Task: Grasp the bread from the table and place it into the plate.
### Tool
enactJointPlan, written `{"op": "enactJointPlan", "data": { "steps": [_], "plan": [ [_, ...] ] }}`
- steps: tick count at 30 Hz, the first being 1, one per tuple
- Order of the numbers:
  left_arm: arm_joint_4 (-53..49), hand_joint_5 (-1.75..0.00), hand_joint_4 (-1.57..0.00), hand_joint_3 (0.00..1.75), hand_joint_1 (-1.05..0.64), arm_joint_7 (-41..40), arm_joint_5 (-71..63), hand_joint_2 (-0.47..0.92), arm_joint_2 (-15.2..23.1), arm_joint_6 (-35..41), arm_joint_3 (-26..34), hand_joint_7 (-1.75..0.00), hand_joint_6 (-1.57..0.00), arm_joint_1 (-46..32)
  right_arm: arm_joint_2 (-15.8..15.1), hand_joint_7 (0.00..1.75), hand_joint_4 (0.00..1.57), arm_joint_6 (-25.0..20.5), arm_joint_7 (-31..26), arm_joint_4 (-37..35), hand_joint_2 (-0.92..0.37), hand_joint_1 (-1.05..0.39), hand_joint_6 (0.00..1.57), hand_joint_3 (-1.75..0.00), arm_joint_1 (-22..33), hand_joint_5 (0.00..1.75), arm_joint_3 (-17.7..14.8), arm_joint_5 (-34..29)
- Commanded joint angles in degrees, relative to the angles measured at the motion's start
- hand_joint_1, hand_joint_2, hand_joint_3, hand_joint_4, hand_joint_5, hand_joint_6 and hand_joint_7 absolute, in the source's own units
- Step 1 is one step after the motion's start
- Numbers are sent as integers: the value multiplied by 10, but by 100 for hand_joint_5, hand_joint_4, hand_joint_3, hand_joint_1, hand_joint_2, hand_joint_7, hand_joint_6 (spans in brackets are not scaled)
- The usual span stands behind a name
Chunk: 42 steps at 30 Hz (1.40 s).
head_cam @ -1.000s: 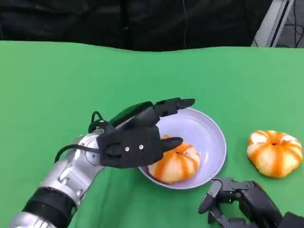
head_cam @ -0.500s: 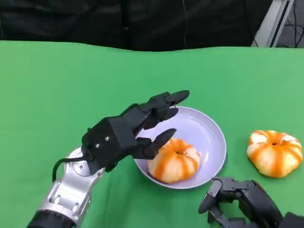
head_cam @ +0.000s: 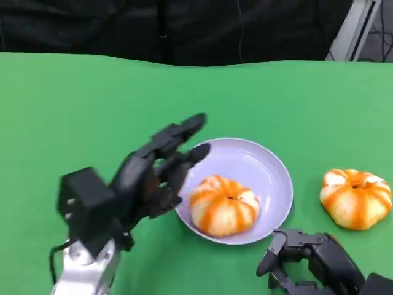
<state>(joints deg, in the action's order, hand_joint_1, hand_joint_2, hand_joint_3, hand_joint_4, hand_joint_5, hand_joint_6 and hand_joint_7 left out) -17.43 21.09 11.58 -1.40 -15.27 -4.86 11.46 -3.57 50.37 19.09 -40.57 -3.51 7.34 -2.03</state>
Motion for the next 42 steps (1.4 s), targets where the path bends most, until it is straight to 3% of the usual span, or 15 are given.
{"op": "enactJointPlan", "data": {
  "steps": [1, 23, 42],
  "plan": [
    [11, -6, -53, 67, -84, 16, 17, 92, 4, -4, 13, -3, -41, -16, -6, 115, 82, 4, 3, -1, -61, -15, 86, -97, 1, 147, -4, 9],
    [35, -3, -67, 57, -77, 68, 93, 92, -40, -44, 42, -2, -51, -140, -6, 117, 81, 2, 6, 4, -62, -15, 85, -95, 3, 150, -4, 11],
    [5, -2, -71, 53, -73, 117, 108, 92, -35, -57, 71, -1, -55, -184, -8, 115, 81, 3, -3, 2, -62, -15, 86, -95, 1, 149, -3, 3]
  ]
}}
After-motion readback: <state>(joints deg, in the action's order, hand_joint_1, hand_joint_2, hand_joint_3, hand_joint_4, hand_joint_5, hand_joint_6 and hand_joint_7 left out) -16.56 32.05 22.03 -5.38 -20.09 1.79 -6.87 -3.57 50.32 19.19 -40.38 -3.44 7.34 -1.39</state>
